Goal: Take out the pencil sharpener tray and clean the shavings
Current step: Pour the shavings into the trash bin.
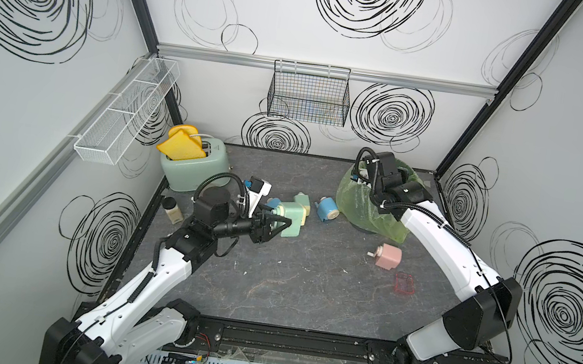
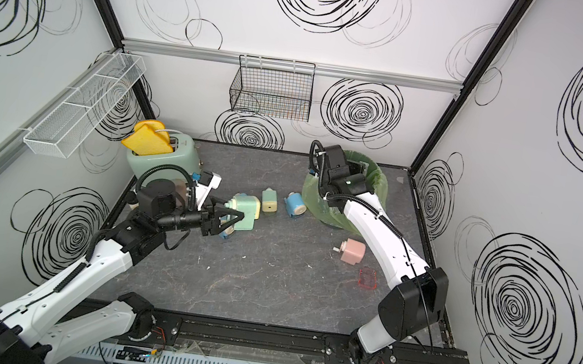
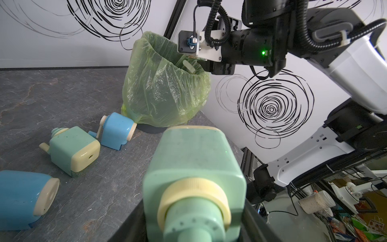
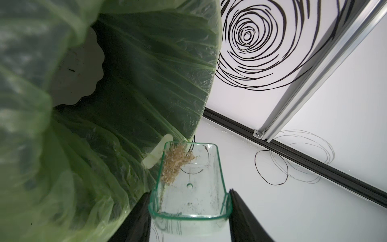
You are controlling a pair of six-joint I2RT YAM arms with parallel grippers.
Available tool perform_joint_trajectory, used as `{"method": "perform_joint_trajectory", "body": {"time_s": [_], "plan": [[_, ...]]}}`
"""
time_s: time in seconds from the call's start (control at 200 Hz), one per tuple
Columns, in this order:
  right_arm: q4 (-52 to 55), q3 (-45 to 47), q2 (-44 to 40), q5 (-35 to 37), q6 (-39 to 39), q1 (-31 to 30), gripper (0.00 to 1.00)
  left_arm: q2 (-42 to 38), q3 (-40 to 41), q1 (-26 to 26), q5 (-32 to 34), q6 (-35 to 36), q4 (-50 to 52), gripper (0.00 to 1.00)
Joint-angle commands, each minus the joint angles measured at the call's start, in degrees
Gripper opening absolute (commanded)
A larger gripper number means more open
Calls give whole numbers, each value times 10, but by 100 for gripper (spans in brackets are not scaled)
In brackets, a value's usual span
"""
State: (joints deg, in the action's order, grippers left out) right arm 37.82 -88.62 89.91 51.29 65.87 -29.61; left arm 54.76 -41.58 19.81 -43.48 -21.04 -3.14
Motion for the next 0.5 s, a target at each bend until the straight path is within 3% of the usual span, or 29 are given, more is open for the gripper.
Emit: {"method": "perform_joint_trajectory", "body": {"time_s": [0.0,0.16,0.495], "plan": [[-42,24,-25,4,50,-2,31,-5,-1,1,-13,-2,-46,13],[-54,63,-37,-22,76,-7,30,-4,-1,0,-15,-6,-50,12],[-113,29,-39,-24,118,24,31,-3,1,-6,-20,-9,-53,12]]}}
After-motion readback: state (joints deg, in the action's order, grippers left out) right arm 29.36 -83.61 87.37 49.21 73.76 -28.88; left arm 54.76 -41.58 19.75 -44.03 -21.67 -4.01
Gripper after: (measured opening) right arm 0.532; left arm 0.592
